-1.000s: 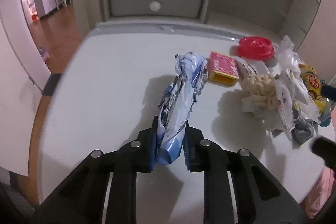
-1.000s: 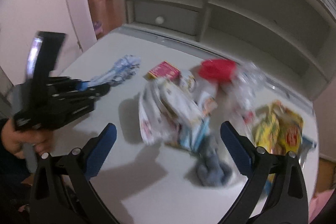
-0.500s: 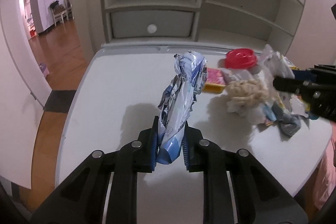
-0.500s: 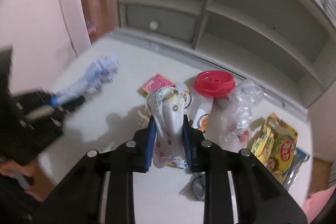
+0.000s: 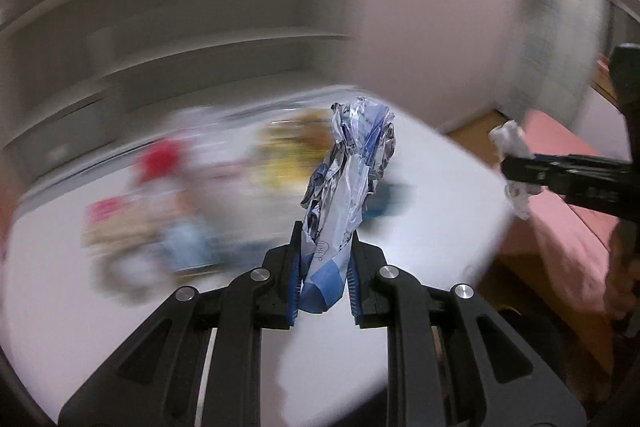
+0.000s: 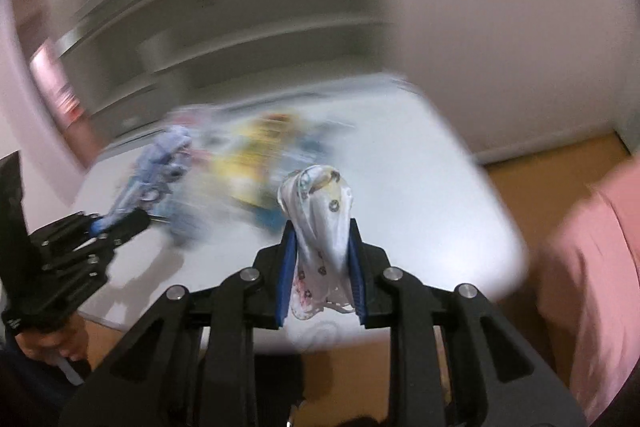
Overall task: Collect trash
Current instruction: 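Carry both items to the black bin and open both tools to drop them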
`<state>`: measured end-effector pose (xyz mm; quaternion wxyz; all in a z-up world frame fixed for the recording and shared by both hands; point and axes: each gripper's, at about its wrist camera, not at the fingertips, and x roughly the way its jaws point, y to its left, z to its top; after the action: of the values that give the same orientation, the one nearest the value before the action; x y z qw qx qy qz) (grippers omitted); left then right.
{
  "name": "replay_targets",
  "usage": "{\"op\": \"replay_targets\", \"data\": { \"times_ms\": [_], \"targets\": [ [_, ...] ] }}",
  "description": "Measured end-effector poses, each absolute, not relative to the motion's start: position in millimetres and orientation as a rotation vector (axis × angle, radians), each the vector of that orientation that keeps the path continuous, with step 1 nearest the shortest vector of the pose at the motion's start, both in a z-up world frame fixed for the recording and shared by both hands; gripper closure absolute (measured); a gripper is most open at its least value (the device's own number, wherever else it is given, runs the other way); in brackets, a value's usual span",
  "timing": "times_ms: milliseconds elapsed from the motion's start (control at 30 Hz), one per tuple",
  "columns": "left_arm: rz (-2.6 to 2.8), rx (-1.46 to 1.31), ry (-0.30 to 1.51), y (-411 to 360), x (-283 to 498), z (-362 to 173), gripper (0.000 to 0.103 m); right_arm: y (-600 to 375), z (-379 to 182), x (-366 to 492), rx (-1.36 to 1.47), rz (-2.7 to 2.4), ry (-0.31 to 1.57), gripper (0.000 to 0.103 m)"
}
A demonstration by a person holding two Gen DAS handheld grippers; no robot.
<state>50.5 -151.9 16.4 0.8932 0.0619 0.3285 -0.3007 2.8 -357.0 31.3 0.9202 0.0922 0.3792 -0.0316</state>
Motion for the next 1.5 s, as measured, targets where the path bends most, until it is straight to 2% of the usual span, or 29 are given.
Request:
{"op": "replay_targets", "data": {
  "times_ms": [133, 300, 567, 700, 833, 1033, 1067, 1133, 1200, 1333, 1400, 1433, 1467, 1500],
  "targets": [
    [-0.854, 0.209, 0.69, -252.0, 9.2, 4.4, 0.085, -454.7, -3.4, -78.9, 0.33, -0.294, 0.791, 0.079],
    [-1.103, 0.334, 0.734, -368.8, -58.2, -36.5, 0.085, -543.0, -58.7, -172.2, 0.496, -0.522, 0.811, 0.078],
    [-1.279, 0.511, 0.911, -506.3, -121.1, -159.3, 0.085, -615.9, -184.6, -286.3, 0.737, -0.698, 0.926, 0.078],
    [-1.282, 0.575, 1.004, -542.3, -123.9, -228.2, 0.085, -632.9, -245.4, -319.2, 0.819, -0.722, 1.011, 0.078],
    [-1.254, 0.613, 1.081, -563.4, -129.2, -271.9, 0.084, -638.5, -280.8, -325.7, 0.864, -0.71, 1.051, 0.078],
    [-1.266, 0.647, 1.119, -557.5, -136.1, -295.9, 0.083, -639.8, -302.5, -311.5, 0.886, -0.669, 1.078, 0.078],
    [-1.27, 0.647, 1.118, -560.6, -136.2, -297.5, 0.08, -640.1, -304.4, -310.0, 0.888, -0.669, 1.079, 0.078],
    [-1.265, 0.641, 1.111, -567.7, -138.2, -298.7, 0.049, -643.3, -307.1, -308.2, 0.894, -0.671, 1.077, 0.078],
    [-1.266, 0.606, 1.1, -568.8, -135.5, -293.7, 0.038, -649.9, -311.6, -303.7, 0.903, -0.668, 1.077, 0.078],
    [-1.266, 0.585, 1.107, -568.6, -130.3, -286.6, 0.037, -653.6, -316.2, -296.8, 0.901, -0.664, 1.089, 0.078],
    [-1.267, 0.576, 1.11, -565.7, -128.2, -282.7, 0.033, -654.8, -318.6, -294.1, 0.898, -0.665, 1.094, 0.077],
    [-1.266, 0.572, 1.106, -563.5, -127.3, -279.7, 0.03, -655.8, -319.6, -293.5, 0.9, -0.667, 1.094, 0.068],
    [-1.264, 0.571, 1.098, -561.3, -126.8, -276.4, 0.029, -656.7, -320.1, -293.2, 0.903, -0.673, 1.094, 0.054],
    [-1.262, 0.571, 1.091, -559.0, -126.0, -273.1, 0.025, -657.6, -319.5, -293.7, 0.903, -0.68, 1.089, 0.048]
  ]
}}
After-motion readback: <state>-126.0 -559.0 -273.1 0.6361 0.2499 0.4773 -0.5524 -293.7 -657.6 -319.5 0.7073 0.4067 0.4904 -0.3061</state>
